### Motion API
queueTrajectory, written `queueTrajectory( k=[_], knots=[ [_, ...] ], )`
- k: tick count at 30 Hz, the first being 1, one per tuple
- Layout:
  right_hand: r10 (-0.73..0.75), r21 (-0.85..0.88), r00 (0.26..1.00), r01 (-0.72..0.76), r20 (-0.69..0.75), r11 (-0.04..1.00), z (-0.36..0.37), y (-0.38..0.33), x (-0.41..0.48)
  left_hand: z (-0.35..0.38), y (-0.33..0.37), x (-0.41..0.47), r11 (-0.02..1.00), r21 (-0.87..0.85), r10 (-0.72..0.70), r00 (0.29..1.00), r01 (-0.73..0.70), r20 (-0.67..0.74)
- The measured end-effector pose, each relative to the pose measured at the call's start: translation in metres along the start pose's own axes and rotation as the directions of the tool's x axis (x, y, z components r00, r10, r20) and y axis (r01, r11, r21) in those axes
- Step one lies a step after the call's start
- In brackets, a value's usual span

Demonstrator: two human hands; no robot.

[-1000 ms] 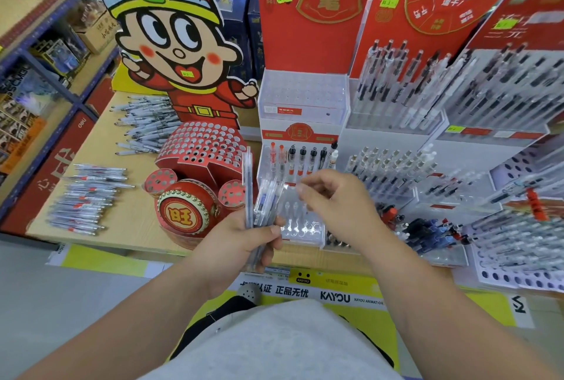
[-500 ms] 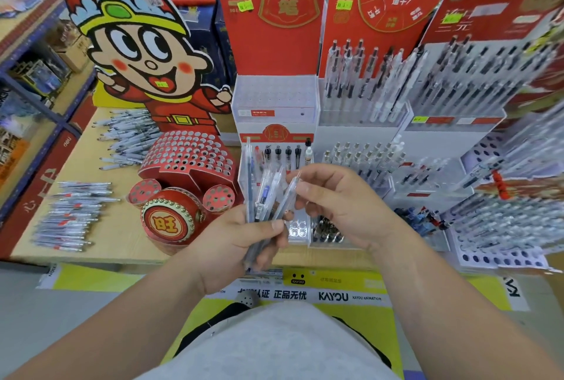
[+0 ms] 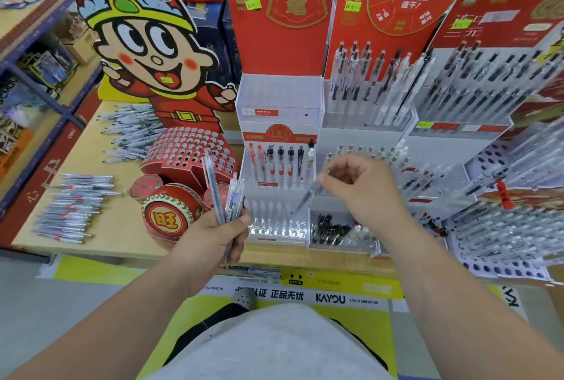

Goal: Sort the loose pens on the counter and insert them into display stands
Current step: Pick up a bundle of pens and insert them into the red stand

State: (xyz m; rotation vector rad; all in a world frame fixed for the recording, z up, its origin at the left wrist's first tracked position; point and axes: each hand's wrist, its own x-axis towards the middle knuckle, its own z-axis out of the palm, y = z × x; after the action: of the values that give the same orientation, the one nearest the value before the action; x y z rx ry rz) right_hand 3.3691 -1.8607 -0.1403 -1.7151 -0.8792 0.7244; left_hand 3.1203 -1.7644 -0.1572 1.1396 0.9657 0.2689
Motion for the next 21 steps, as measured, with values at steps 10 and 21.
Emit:
queueTrajectory(
  k=[10, 21],
  knots=[
    [-0.045, -0.441, 0.997, 0.069, 0.066, 0.895, 0.036, 0.048, -0.001, -0.004, -0.012, -0.003, 0.999, 0.032, -0.012, 0.999, 0.013, -0.034],
    [-0.058, -0.476, 0.993, 0.1, 0.102, 0.874, 0.043, 0.055, 0.004, -0.007, -0.016, -0.006, 1.0, 0.025, -0.017, 0.999, 0.018, -0.046]
  ],
)
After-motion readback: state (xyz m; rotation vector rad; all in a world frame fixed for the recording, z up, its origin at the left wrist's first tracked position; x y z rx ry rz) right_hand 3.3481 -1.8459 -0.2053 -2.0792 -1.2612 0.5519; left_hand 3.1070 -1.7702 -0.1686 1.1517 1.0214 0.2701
